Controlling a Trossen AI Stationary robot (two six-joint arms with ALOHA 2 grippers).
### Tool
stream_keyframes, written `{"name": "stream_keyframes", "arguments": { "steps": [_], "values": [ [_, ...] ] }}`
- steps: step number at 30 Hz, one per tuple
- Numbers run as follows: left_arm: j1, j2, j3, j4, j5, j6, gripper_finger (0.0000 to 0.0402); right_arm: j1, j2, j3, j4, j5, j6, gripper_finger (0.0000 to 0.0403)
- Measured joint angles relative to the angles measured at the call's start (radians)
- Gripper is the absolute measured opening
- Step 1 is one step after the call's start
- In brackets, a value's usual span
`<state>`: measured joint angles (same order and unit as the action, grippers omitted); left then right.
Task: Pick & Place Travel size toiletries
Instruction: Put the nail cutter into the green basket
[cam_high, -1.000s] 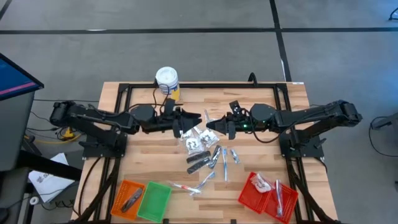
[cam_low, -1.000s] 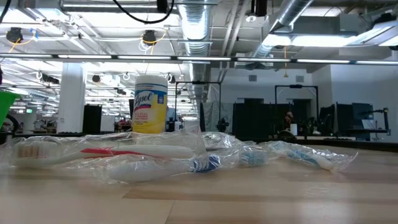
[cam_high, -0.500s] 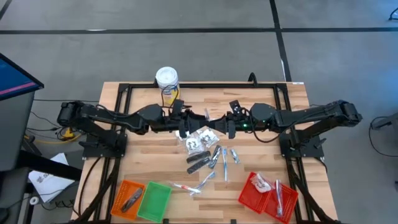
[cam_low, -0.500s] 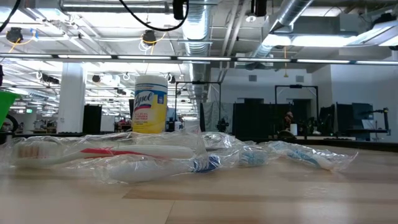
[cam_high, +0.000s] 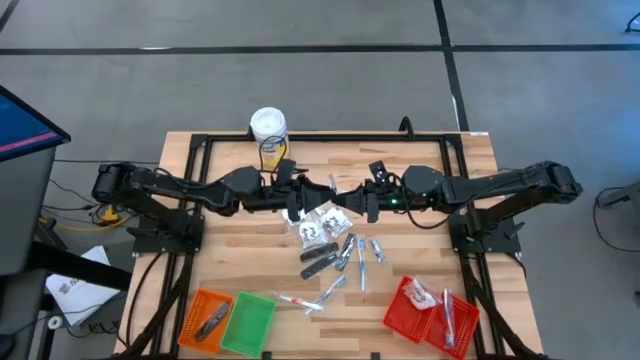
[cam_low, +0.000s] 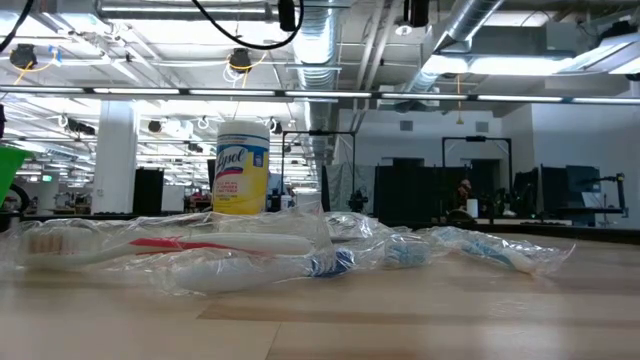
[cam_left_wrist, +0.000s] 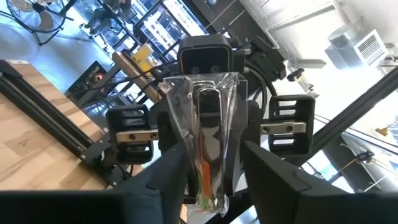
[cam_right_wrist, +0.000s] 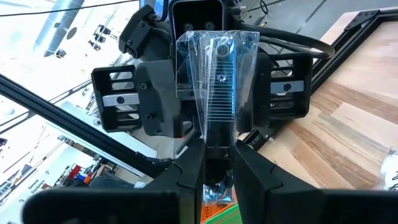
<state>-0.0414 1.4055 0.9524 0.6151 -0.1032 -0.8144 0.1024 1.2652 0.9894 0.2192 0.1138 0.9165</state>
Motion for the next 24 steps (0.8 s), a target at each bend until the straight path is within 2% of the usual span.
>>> {"name": "stream_keyframes", "arguments": {
  "steps": [8, 12, 16, 20, 24],
  "values": [
    [0.003, 0.0, 0.0, -0.002, 0.001, 0.001, 0.0065, 0.0, 0.0, 0.0, 0.002, 0.0, 0.0, 0.0058],
    [0.003, 0.0, -0.001, 0.0, 0.007, 0.0, 0.0031, 0.0, 0.0, 0.0, 0.004, 0.0, 0.0, 0.0078],
    [0.003, 0.0, 0.0, 0.001, 0.007, 0.002, 0.0031, 0.001, 0.0, 0.0, 0.012, 0.0, 0.013, 0.0125],
    [0.003, 0.0, -0.001, 0.001, 0.007, 0.0, 0.004, 0.002, 0.0, 0.0, 0.024, -0.008, 0.054, 0.0191],
    [0.003, -0.001, 0.0, 0.0, 0.007, -0.001, 0.0031, 0.015, -0.001, 0.0, 0.044, -0.014, 0.054, 0.0252]
  ]
}}
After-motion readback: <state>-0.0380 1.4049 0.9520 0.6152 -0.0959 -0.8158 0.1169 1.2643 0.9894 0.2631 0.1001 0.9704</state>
